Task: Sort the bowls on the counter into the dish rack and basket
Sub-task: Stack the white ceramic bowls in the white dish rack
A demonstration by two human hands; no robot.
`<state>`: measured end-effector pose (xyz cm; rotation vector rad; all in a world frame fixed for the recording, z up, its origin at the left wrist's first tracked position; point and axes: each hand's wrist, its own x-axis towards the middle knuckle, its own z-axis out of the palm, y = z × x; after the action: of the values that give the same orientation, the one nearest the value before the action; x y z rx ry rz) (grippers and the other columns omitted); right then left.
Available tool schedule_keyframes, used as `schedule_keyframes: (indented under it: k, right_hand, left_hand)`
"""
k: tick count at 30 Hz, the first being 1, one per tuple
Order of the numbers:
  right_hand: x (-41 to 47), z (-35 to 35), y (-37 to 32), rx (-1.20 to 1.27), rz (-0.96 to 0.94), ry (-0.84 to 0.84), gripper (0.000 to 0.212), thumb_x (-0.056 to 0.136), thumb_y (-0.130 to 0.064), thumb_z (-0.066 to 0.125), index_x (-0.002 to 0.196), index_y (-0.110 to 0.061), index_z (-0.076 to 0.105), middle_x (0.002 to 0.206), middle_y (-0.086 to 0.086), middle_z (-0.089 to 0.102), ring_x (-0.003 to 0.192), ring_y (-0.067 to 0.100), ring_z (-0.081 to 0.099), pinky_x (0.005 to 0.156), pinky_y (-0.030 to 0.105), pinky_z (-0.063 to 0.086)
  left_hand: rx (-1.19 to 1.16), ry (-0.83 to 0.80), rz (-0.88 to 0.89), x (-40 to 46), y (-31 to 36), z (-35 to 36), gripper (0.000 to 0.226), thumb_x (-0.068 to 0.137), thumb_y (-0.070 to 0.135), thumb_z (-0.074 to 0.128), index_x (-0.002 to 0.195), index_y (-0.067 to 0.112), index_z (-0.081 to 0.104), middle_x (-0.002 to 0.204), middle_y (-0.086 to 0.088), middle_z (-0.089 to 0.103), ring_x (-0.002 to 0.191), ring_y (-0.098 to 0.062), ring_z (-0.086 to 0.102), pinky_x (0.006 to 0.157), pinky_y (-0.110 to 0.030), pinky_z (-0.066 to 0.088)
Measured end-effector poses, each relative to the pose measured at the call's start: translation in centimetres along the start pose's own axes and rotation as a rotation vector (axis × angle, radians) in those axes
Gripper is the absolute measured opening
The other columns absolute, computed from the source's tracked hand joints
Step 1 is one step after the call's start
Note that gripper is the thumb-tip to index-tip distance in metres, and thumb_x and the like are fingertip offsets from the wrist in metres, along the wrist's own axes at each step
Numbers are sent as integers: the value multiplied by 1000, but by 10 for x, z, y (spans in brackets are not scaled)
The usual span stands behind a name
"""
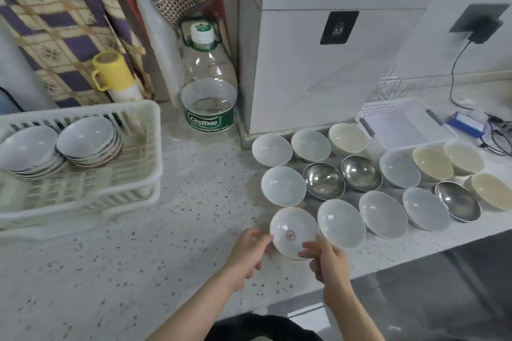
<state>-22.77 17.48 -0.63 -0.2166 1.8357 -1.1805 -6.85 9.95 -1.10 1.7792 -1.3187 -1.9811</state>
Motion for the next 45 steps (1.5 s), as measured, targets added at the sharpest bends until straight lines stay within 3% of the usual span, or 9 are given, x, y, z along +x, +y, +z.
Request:
schedule_keyframes:
  k: [3,7,12,14,19,24,30,40,45]
  right_hand:
    - [14,-31,11,-31,156,0,51,94,-45,50,85,0,71,73,13,75,45,12,41,39,21,26]
    - [31,-49,18,-33,198,57,51,91,-50,51,89,-2,69,70,12,75,47,14,39,41,23,28]
    - [37,-55,20,107,131,125,27,93,-38,54,111,-18,54,88,5,77,48,13,41,40,23,28]
    - [38,-54,19,133,88,144,25,92,-27,53,115,-16,53,95,6,76,51,13,42,43,23,30]
    - [38,-50,20,167,19,241,17,84,-17,52,96,-9,59,79,9,76,54,15,33,52,28,33]
    - [30,-40,21,196,-10,226,14,83,-12,48,89,-5,59,72,13,74,46,13,24,44,24,28]
    - [15,-6,2,249,-71,119,12,84,-4,47,84,-3,59,69,21,72,38,8,22,35,16,24]
    - [-29,77,-50,233,-224,-100,18,82,0,47,65,-6,46,73,28,69,36,8,30,40,20,21]
    - [-55,125,-85,222,-271,-258,40,80,-4,49,44,-22,43,47,12,59,39,13,27,44,23,22]
  left_hand:
    - [-18,-45,-38,6,-5,26,13,91,39,54,102,35,51,94,1,73,58,-14,47,40,-18,27]
    - [-164,-22,-70,15,-12,41,24,91,22,55,115,24,52,93,-9,76,46,-11,50,38,-20,27]
    - [-291,-20,-76,18,-17,47,21,91,13,51,108,24,56,83,-12,78,43,-10,46,37,-19,27]
    - [-307,-19,-55,17,-18,48,23,90,11,50,109,21,57,82,-13,78,42,-8,44,37,-19,27]
    - [-325,11,-17,13,-19,38,27,86,9,50,111,14,60,82,-17,77,42,-7,46,36,-19,25]
    - [-423,62,33,6,-14,17,30,83,8,49,111,9,61,83,-27,74,37,-9,36,35,-20,23]
    - [-554,25,147,-11,6,-18,29,85,10,46,110,3,58,82,-28,72,39,-11,32,35,-20,23]
    - [-803,104,346,-53,23,-123,24,88,13,42,105,3,56,75,-21,72,35,-8,29,33,-18,24]
    - [-932,212,434,-75,18,-195,21,84,17,48,101,5,54,76,-20,72,34,-7,29,31,-16,24]
